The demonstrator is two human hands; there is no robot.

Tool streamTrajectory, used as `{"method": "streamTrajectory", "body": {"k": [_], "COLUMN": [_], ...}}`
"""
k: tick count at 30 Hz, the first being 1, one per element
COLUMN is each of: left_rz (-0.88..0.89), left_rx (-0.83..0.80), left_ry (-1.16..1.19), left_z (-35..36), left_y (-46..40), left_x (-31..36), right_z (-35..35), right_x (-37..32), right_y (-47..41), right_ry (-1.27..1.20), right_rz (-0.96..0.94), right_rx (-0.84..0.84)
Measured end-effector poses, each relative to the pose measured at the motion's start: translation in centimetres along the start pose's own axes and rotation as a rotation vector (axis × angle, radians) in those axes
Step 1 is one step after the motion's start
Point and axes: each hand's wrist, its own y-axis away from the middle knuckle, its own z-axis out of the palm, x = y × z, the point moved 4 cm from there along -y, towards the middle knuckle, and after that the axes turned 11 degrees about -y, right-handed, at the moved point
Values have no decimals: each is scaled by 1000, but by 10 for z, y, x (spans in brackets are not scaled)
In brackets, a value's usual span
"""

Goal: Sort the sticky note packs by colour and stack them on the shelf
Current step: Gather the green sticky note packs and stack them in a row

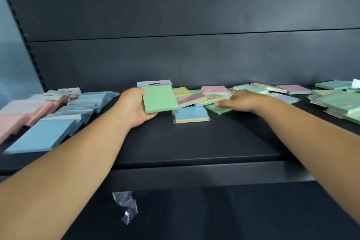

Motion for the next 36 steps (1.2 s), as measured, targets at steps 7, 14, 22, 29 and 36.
{"method": "streamTrajectory", "body": {"k": [7, 14, 22, 29, 36], "left_rz": [16, 36, 53, 59, 61], "left_rx": [8, -22, -66, -68, -85], "left_ry": [-147, -145, -149, -181, -144], "left_z": [-1, 3, 8, 7, 7], "left_y": [-15, -18, -15, -12, -6], "left_x": [-9, -11, -10, -10, -11], "right_z": [7, -12, -29, -6, -2], "right_x": [8, 19, 23, 2, -10], "right_y": [-4, 11, 20, 20, 24], "right_ry": [97, -125, -759, -1195, -1174], "right_rz": [115, 58, -121, -150, -166], "right_rx": [-48, 80, 264, -12, 14]}}
